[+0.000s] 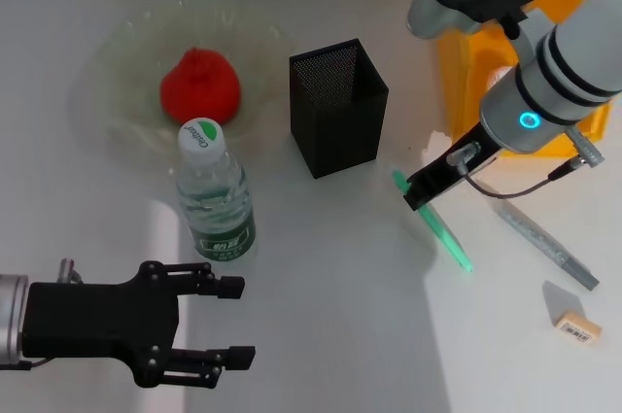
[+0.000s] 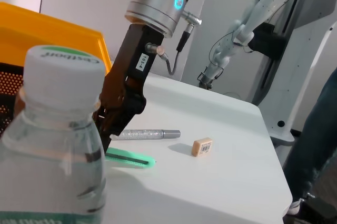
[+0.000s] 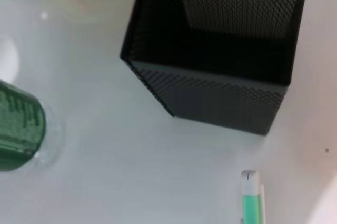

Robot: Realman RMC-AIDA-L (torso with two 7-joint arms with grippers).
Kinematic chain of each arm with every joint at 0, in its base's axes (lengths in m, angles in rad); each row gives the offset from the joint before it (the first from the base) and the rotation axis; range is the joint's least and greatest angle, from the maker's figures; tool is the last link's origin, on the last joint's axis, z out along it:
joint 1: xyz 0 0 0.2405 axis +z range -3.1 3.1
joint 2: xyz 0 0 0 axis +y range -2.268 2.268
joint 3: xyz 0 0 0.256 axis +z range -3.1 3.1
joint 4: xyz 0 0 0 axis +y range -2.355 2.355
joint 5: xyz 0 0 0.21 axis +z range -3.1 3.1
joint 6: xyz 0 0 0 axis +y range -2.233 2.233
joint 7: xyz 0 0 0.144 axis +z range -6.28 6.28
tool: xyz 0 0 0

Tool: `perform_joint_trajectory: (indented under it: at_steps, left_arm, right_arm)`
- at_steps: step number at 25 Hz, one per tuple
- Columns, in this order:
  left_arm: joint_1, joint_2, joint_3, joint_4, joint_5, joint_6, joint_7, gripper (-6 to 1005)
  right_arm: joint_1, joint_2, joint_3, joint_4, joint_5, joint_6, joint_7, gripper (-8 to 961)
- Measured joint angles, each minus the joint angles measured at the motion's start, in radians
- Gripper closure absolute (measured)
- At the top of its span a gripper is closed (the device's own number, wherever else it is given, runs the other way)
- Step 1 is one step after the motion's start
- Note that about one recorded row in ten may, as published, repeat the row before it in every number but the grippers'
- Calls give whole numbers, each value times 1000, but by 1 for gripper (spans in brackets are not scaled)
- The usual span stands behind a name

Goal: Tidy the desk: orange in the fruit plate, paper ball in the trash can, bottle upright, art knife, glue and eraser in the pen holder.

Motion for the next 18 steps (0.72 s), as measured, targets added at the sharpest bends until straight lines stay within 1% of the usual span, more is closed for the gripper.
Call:
perform_joint_trajectory:
  at_steps: [1, 2, 3, 4, 5, 6, 7, 8, 9, 10, 11, 12, 14, 15, 16, 17, 18]
  left_arm:
    - [0, 0, 0, 0, 0, 0, 0, 230]
    - [1, 0, -1, 0, -6, 6, -3, 230]
    - [1, 0, -1, 0, -6, 6, -3, 230]
    - [1, 0, -1, 0, -9, 8, -4, 230]
    - [2, 0, -2, -3, -15, 8, -4, 230]
    - [2, 0, -2, -3, -15, 8, -4, 230]
    - [2, 0, -2, -10, -21, 8, -5, 230]
    - [2, 0, -2, -10, -21, 8, -5, 230]
    - [1, 0, -3, -14, -25, 9, -5, 230]
    - [0, 0, -3, -16, -25, 10, -5, 230]
    - [0, 0, -3, -16, -25, 10, -5, 230]
    - [-1, 0, -3, -18, -25, 10, -5, 230]
    - [-3, 1, -3, -22, -26, 13, -6, 230]
    - [-4, 0, -3, -24, -32, 17, -6, 230]
    - [-4, -1, -3, -24, -37, 19, -6, 230]
    - [-4, -1, -3, -24, -37, 19, -6, 230]
    - [-4, -1, -3, -27, -43, 22, -6, 230]
  right_arm:
    - [0, 0, 0, 0, 0, 0, 0, 875]
    - [-44, -1, 34, -48, 24, 1, -46, 875]
    - [-44, -1, 34, -48, 24, 1, -46, 875]
    - [-65, -2, 57, -67, 38, 1, -73, 876]
    - [-98, -2, 107, -95, 71, -3, -127, 876]
    - [-98, -2, 107, -95, 71, -3, -127, 876]
    - [-119, -2, 151, -108, 99, -9, -173, 876]
    - [-119, -2, 151, -108, 99, -9, -173, 876]
    - [-128, -2, 175, -114, 111, -15, -197, 876]
    - [-145, -2, 228, -132, 137, -31, -246, 876]
    - [-145, -2, 228, -132, 137, -31, -246, 876]
    - [-151, -2, 253, -140, 150, -41, -268, 876]
    - [-168, -2, 319, -162, 188, -66, -325, 876]
    - [-182, -2, 375, -179, 225, -87, -372, 876]
    - [-189, -2, 406, -186, 247, -100, -399, 876]
    - [-189, -2, 406, -186, 247, -100, -399, 876]
    - [-194, -3, 445, -193, 268, -112, -431, 876]
